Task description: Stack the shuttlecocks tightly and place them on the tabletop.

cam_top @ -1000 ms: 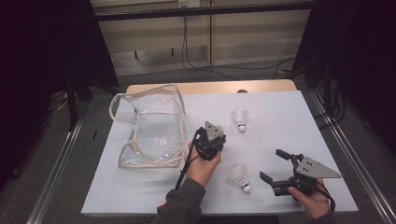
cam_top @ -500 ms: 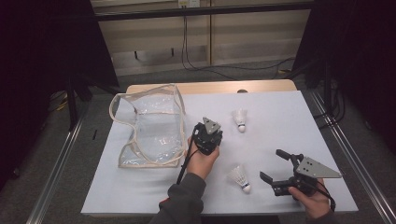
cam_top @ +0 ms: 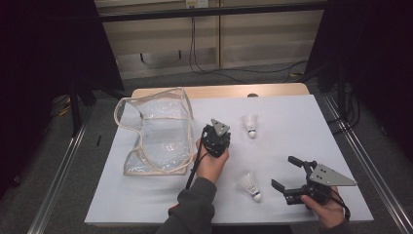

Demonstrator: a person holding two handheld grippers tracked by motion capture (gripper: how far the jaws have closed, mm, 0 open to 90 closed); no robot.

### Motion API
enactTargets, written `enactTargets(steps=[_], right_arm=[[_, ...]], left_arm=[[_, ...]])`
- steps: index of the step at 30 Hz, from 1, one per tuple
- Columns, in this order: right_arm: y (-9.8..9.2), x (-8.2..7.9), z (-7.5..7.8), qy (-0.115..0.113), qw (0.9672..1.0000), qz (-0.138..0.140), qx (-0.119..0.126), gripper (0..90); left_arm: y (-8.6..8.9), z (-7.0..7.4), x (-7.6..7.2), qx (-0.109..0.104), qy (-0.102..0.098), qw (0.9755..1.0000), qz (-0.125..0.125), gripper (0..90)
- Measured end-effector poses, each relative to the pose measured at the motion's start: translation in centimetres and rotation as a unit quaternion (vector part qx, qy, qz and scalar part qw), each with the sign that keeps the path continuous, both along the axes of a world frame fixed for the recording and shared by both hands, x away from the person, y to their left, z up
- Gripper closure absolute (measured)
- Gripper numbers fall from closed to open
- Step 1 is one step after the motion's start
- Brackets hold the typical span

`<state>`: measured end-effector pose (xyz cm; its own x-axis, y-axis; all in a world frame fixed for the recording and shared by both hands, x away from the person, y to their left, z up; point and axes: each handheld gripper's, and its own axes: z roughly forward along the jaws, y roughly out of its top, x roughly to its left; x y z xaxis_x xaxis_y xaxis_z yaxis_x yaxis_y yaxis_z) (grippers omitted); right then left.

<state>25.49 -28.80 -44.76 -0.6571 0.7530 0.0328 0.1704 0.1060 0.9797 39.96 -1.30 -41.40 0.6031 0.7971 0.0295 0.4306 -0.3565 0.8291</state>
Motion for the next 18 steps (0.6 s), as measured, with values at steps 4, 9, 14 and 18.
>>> enactTargets(steps=[4,9,14,18], right_arm=[[0.0,0.0,0.0,0.0,1.0,0.0,0.0,1.5],[-0.1,0.0,0.0,0.0,1.0,-0.001,0.0,1.5],[-0.1,0.0,0.0,0.001,1.0,0.0,-0.001,1.6],[-0.1,0.0,0.0,0.002,1.0,0.0,0.0,1.5]], left_arm=[[0.0,-0.2,0.4,0.003,0.001,1.0,0.009,86.7],[0.1,-0.4,0.8,0.005,0.002,0.9998,0.019,86.7],[0.1,-0.6,1.0,0.012,-0.001,0.9996,0.026,86.7],[0.2,-0.6,1.2,0.01,0.0,0.9995,0.032,86.6]])
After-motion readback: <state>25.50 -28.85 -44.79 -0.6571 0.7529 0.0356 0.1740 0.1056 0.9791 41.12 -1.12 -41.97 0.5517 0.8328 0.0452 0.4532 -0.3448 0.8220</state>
